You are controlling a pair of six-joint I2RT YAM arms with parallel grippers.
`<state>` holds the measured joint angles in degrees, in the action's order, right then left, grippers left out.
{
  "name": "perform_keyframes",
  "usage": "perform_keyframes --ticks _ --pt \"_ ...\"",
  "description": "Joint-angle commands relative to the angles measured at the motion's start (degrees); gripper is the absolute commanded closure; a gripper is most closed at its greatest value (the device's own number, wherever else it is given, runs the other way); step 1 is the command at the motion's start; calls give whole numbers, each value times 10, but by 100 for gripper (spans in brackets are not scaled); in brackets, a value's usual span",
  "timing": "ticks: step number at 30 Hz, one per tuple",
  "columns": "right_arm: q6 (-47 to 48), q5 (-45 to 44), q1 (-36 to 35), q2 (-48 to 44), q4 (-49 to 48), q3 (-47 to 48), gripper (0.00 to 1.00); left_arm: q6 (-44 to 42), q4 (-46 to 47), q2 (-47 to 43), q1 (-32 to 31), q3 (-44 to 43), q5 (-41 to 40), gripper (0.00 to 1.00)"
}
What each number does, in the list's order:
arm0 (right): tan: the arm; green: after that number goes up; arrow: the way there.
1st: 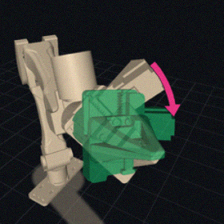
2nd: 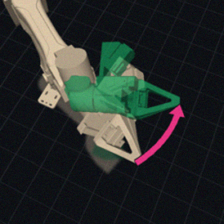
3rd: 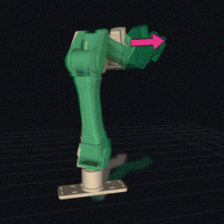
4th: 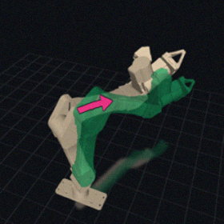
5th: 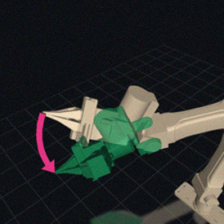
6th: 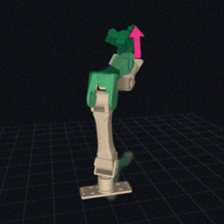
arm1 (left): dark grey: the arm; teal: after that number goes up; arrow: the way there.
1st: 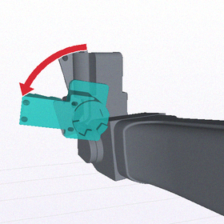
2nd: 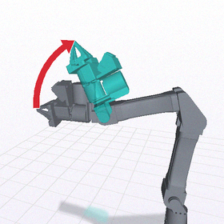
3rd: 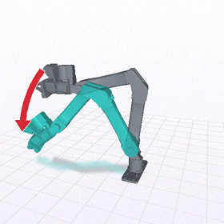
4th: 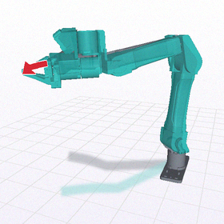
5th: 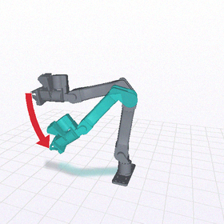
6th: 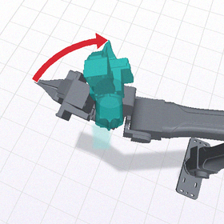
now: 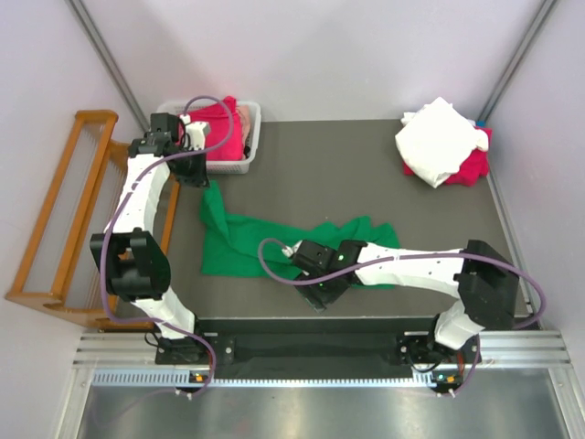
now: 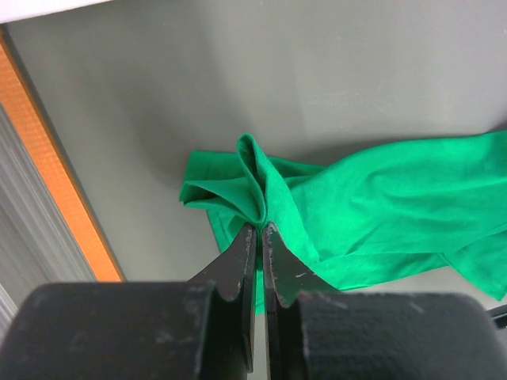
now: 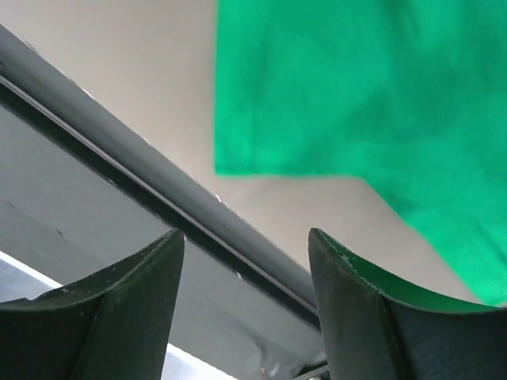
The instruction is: Fold and stack the t-shirts
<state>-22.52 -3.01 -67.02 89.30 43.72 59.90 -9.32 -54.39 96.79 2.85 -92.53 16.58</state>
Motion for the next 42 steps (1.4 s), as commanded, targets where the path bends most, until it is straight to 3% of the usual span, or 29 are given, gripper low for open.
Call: perform_keyframes --ticks 1,12,21,23,27,28,38,42 --pt "18 -22 -19 17 -47 46 35 7 26 -22 -5 4 1 100" --pt "58 -91 -34 18 -256 -70 36 4 31 -34 -5 4 -10 100" --pt "51 -118 -36 -9 -304 -129 39 4 32 -39 -5 1 -12 100" --pt "49 -118 -36 -12 -306 -131 45 5 31 -38 -6 -1 -13 100" --pt "45 -120 -36 -12 -307 -134 67 5 30 -37 -6 -6 -18 100" --pt "43 -121 -36 -14 -309 -136 67 4 29 -37 -6 -7 -19 100" --pt "39 -113 -38 -46 -276 -141 54 3 25 -31 -6 -10 -16 100" --pt "37 -113 -40 -63 -255 -141 53 3 26 -32 -7 -7 -16 100"
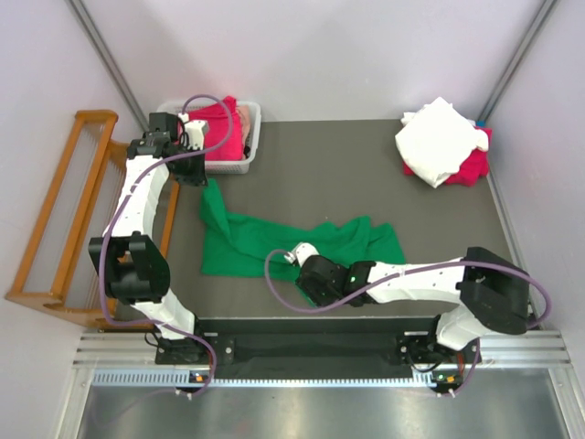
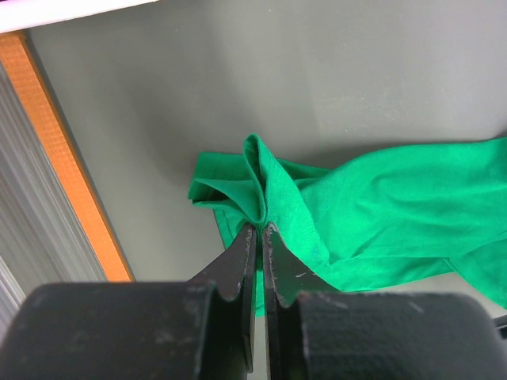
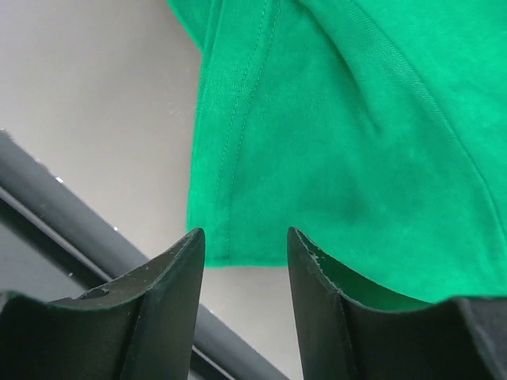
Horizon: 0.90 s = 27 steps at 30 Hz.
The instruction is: Fold and stack the t-shirts
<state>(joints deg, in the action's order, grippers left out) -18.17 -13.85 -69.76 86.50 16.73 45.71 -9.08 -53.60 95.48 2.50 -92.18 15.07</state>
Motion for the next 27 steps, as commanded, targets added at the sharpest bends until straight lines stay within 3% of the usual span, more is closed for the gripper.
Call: perform_keyframes --ticks 1,27 --pt "-6 -6 -14 -37 19 1 54 -1 18 -19 -2 -12 -1 100" --pt "-23 5 -46 10 5 7 55 -3 15 -22 -3 -12 2 100"
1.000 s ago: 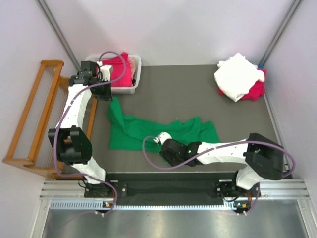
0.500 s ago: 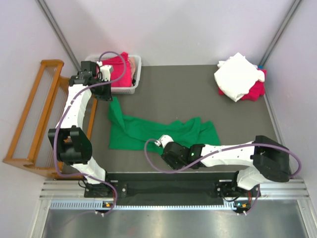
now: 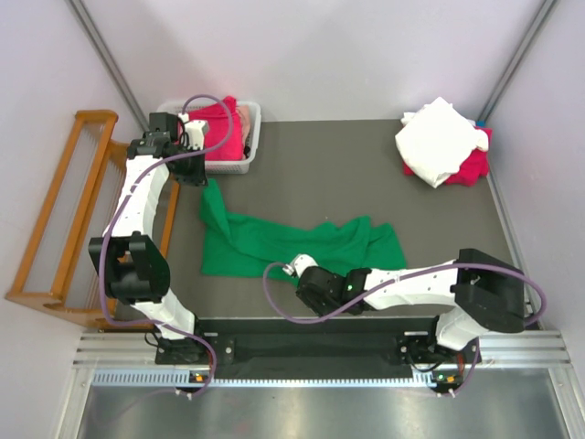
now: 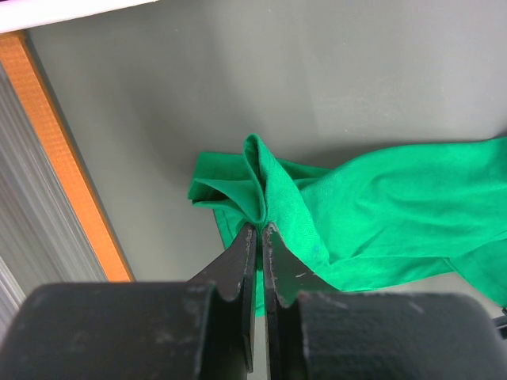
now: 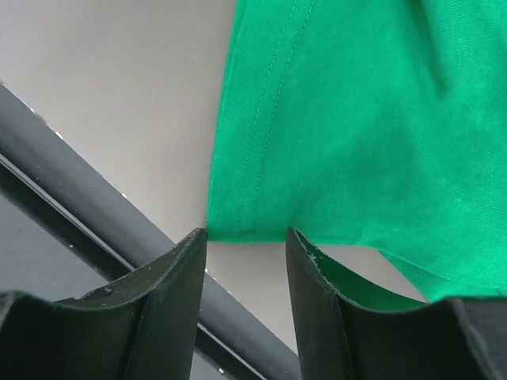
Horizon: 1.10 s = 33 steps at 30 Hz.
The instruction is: Fold and stack the t-shirts
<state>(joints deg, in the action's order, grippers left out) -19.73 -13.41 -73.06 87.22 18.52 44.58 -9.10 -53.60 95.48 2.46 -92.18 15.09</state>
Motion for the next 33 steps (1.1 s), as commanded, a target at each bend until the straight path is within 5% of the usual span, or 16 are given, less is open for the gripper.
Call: perform_keyframes --ticks 1,16,19,23,33 --pt "-7 0 -14 3 -12 20 55 -3 15 -23 -3 -12 1 100" --pt "0 0 -16 29 -22 40 71 -6 16 -21 -2 -5 4 100" --pt "7 -1 -16 31 -18 49 77 -7 17 -21 -3 -4 3 100" --pt "7 -5 -15 36 -18 51 100 -7 15 -21 -2 -4 2 100" --pt "14 -64 -15 8 6 65 100 -12 14 -20 -3 -1 1 100"
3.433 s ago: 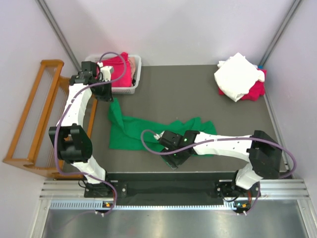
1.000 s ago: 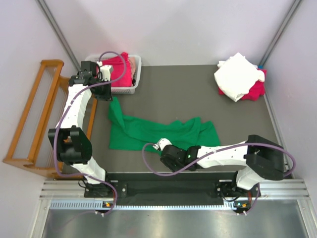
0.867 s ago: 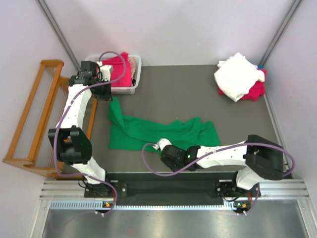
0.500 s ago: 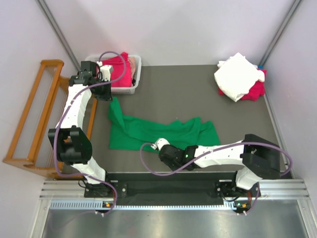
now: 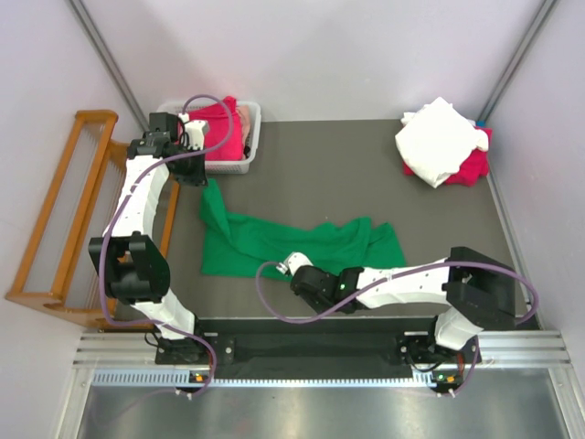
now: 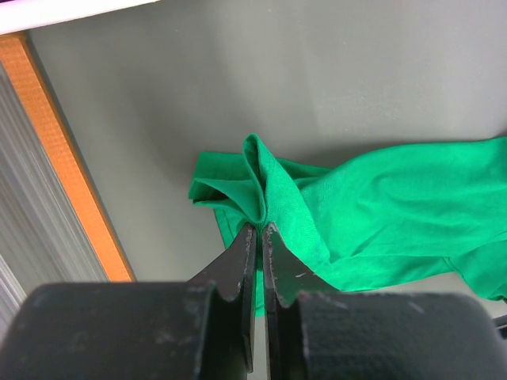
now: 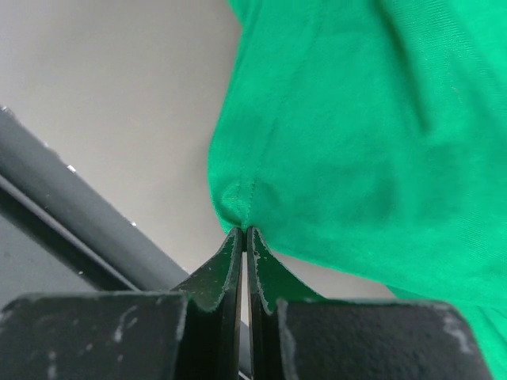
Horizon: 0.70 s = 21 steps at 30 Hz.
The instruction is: Fold and stack the t-shirts
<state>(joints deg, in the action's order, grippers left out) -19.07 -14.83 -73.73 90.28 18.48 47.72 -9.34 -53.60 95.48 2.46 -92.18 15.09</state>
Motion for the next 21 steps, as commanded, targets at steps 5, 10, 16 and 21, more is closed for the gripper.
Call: perform_keyframes --ticks 5,10,16,21 --pt "37 -111 73 -79 29 78 100 -8 14 -19 -2 -9 -5 100" --pt "98 -157 174 -153 34 163 100 7 9 -26 -3 -47 -13 100" --pt "155 -236 217 -205 59 272 100 29 -10 -39 -2 -123 -22 100" --pt "187 -282 227 -263 32 289 100 54 -24 -50 -1 -166 -43 100"
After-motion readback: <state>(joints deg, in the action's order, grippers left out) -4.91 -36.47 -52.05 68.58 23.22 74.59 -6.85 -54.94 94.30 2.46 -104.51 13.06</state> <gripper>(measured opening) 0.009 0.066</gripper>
